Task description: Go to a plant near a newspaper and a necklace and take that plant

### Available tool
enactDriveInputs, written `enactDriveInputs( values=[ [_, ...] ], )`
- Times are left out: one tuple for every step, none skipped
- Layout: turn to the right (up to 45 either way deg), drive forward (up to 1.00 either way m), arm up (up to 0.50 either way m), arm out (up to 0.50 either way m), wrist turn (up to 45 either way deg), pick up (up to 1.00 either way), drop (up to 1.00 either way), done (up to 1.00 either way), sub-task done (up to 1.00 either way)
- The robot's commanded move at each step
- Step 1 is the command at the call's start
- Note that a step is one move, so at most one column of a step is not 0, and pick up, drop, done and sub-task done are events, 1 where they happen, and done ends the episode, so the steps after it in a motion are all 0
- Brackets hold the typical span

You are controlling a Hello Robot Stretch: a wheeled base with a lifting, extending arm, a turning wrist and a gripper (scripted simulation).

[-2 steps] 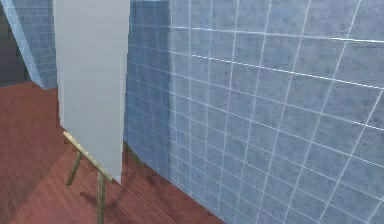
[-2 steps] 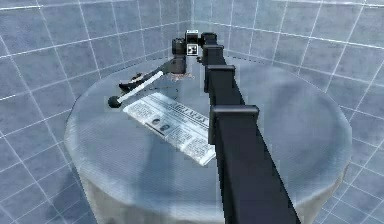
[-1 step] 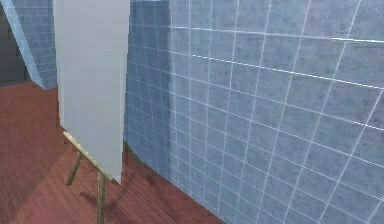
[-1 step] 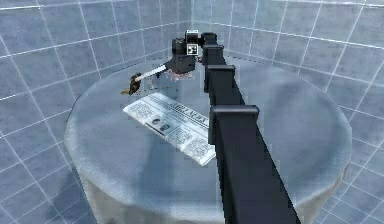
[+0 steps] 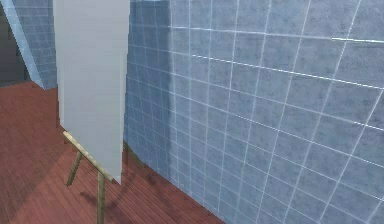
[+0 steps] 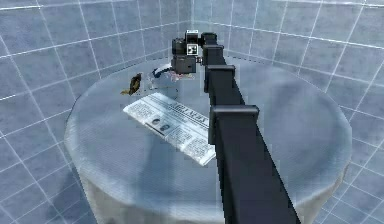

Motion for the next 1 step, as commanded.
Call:
enactDriveInputs(
  values=[
    [0.0, 0.00, 0.00, 0.00, 0.0, 1.00, 0.00, 0.00, 0.00]
  ],
)
